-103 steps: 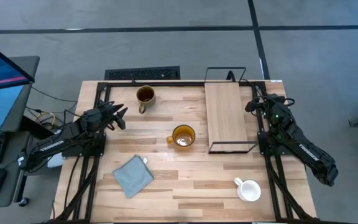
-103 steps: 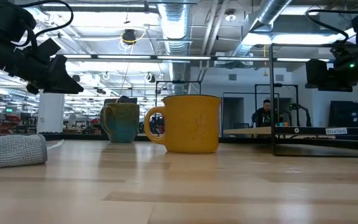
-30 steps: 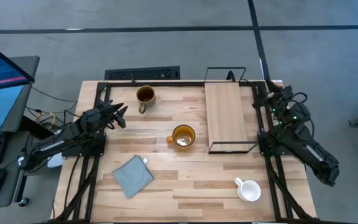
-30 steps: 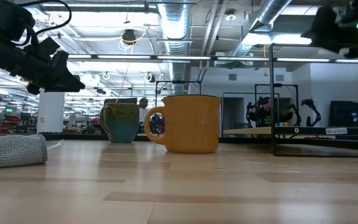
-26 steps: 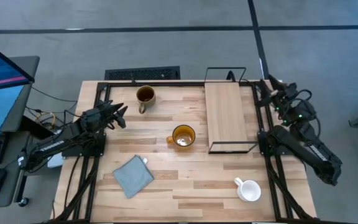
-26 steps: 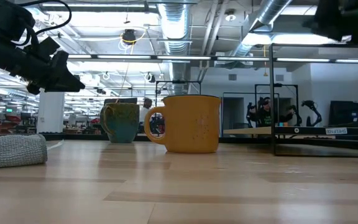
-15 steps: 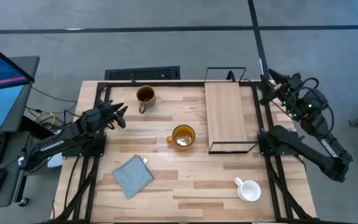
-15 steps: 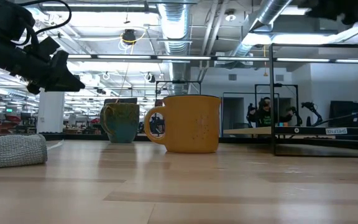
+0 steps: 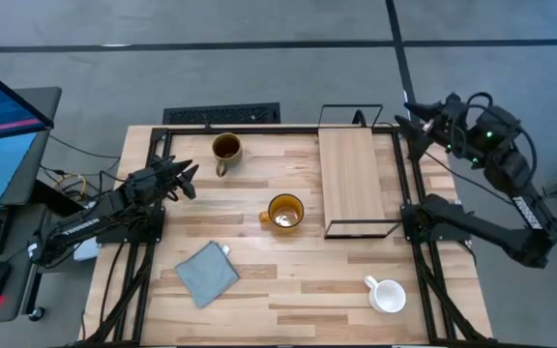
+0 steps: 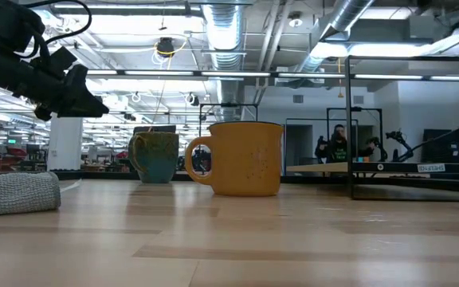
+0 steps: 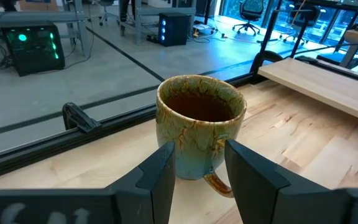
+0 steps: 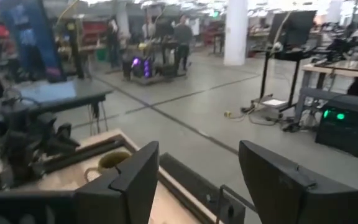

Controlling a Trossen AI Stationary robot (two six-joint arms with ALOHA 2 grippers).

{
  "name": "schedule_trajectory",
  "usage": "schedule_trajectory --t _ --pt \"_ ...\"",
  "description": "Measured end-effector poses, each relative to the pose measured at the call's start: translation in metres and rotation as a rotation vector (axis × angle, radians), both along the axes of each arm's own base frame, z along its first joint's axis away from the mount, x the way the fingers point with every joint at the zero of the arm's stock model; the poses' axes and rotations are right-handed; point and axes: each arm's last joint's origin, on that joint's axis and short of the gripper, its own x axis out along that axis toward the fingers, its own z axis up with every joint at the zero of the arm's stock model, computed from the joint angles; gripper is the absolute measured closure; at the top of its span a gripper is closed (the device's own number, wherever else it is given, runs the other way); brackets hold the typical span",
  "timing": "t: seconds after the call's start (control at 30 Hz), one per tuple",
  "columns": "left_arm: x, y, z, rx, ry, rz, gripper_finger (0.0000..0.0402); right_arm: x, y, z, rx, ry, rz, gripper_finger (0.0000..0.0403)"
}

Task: Stack small to large cups/mugs on shelf
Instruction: Put the white mug on the shelf

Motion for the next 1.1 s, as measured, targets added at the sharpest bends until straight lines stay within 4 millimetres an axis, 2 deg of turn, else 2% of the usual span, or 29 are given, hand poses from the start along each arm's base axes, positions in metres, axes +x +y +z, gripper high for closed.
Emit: schedule_trajectory --t 0.2,0.4,0.6,0.8,0.93,1.1 --pt "0.0 0.0 0.0 0.0 -0.001 0.0 0.0271 -0.005 0.011 0.026 0.076 0.087 0.086 0.0159" --pt "0.0 0.0 0.0 0.0 0.0 0.0 0.0271 0.0 0.019 0.037 0.277 0.098 0.213 0.0159" --pt "0.0 0.0 0.0 0.031 0.034 -0.01 0.0271 -0.001 0.03 0.04 0.37 0.073 0.331 0.0159" --pt "0.0 0.0 0.0 0.048 0.053 -0.016 0.0271 0.011 0.036 0.048 0.409 0.01 0.49 0.0159" --pt "0.0 0.0 0.0 0.049 0.054 -0.016 0.0271 0.018 0.037 0.055 0.422 -0.057 0.531 0.0159" --pt "0.0 0.0 0.0 0.051 0.057 -0.017 0.0271 0.029 0.039 0.052 0.454 -0.015 0.569 0.0159"
